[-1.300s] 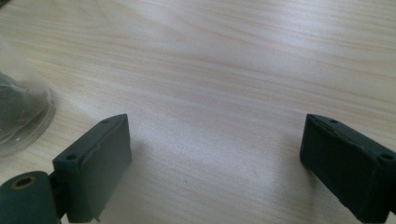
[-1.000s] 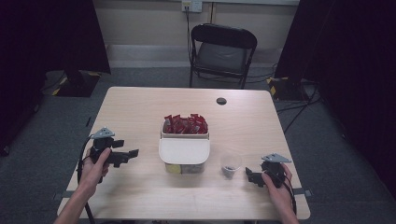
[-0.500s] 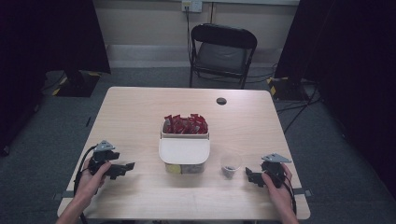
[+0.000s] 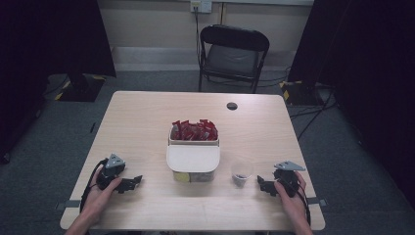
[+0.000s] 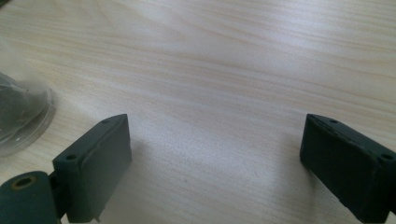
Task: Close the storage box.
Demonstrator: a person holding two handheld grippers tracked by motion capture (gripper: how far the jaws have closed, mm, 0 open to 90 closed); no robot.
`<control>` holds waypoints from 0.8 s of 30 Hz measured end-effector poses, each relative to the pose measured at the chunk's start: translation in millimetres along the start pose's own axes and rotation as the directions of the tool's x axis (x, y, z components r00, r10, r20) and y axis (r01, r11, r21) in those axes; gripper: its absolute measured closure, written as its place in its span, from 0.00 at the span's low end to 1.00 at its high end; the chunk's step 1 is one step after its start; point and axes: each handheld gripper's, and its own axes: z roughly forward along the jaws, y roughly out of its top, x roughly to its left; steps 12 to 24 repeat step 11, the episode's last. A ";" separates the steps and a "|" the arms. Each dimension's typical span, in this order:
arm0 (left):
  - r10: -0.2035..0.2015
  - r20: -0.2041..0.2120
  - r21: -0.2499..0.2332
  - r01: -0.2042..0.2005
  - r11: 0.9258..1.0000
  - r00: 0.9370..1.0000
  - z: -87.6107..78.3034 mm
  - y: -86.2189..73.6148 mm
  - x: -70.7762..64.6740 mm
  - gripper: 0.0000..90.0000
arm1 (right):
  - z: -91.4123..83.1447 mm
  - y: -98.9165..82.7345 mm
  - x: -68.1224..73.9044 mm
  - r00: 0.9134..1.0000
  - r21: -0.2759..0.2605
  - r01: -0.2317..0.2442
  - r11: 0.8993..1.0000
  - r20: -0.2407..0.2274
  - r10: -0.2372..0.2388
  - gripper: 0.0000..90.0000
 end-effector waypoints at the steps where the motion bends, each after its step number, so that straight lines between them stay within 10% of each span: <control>1: 0.004 -0.003 -0.015 -0.004 1.000 1.000 1.0 -1.6 0.6 0.16 | 0.0 0.0 0.0 1.000 0.000 0.000 1.000 0.000 0.000 0.09; 24: -0.002 -0.007 -0.028 0.002 1.000 1.000 2.8 -3.1 2.8 0.10 | 0.2 0.0 0.0 1.000 0.002 -0.004 1.000 0.005 0.004 0.08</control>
